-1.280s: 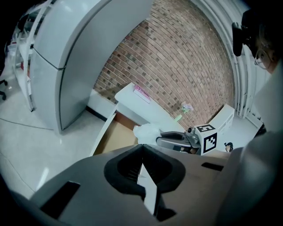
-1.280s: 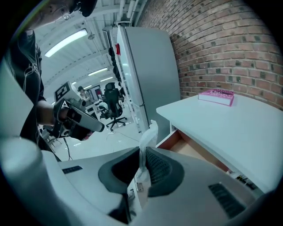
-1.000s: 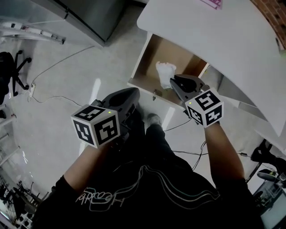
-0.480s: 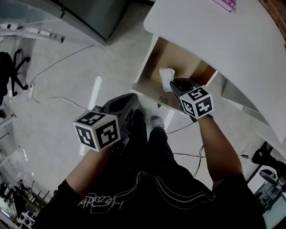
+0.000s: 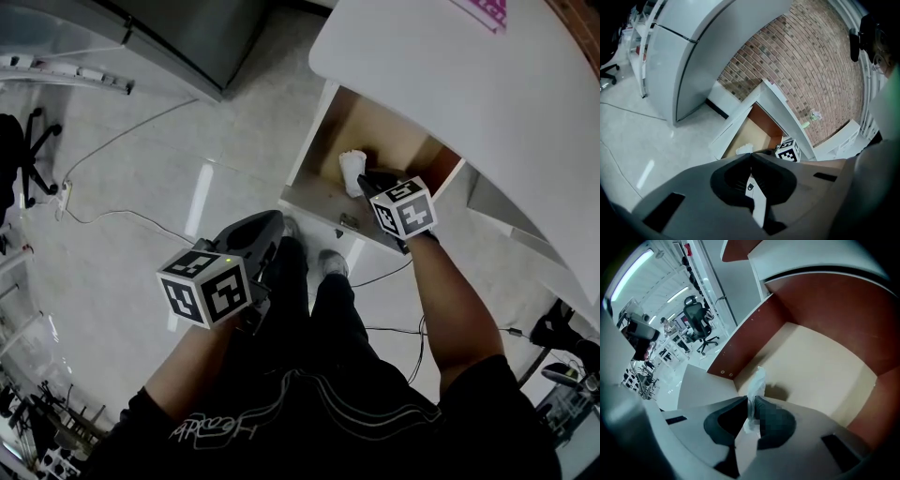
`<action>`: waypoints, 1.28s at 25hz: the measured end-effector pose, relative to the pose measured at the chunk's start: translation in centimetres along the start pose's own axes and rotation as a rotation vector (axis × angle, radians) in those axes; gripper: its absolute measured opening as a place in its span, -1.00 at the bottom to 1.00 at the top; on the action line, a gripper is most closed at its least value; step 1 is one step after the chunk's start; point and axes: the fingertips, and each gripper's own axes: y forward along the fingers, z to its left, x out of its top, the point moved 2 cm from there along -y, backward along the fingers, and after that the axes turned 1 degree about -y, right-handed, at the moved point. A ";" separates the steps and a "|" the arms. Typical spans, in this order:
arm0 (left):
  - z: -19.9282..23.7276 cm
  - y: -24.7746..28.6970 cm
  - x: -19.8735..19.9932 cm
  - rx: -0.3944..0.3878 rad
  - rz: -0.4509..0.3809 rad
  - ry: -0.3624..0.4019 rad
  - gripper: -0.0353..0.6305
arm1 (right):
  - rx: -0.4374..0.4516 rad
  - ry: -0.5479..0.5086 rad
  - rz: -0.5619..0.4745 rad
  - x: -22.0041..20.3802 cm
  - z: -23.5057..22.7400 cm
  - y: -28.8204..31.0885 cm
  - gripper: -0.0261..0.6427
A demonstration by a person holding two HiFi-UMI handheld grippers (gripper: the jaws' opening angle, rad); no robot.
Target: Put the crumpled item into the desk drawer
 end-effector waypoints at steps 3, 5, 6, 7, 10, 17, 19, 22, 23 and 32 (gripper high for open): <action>0.7 0.0 -0.2 0.011 -0.003 -0.014 -0.83 | -0.025 0.015 0.046 -0.8 -0.7 0.6 -0.73; 1.1 -0.2 -0.3 0.017 -0.006 -0.027 -0.83 | -0.043 0.022 0.076 -1.3 -1.1 0.8 -0.72; 1.3 -0.3 -0.4 0.020 -0.006 -0.032 -0.83 | -0.048 0.026 0.088 -1.5 -1.2 0.9 -0.70; 1.3 -0.3 -0.6 0.023 -0.006 -0.034 -0.83 | -0.050 0.033 0.100 -1.8 -1.2 1.0 -0.63; 1.5 -0.4 -0.9 0.036 -0.010 -0.039 -0.83 | -0.042 0.052 0.126 -2.3 -1.5 1.2 -0.43; 0.6 -0.9 -1.3 0.052 -0.042 -0.045 -0.83 | -0.070 0.096 0.056 -1.1 -2.1 -0.4 -0.26; -0.2 -1.1 -1.4 0.052 -0.056 -0.042 -0.83 | -0.066 0.093 0.018 -0.4 -1.8 -1.8 -0.25; -1.6 -1.5 -2.0 0.058 -0.067 -0.044 -0.83 | -0.057 0.080 -0.040 0.4 -0.9 -4.8 -0.25; -2.2 -1.7 -2.2 0.058 -0.068 -0.044 -0.83 | -0.054 0.083 -0.065 0.7 -0.6 -6.1 -0.25; -13.3 -5.5 -2.4 -0.061 -0.117 0.092 -0.83 | 0.076 0.101 -0.360 3.1 4.7 -22.4 -0.58</action>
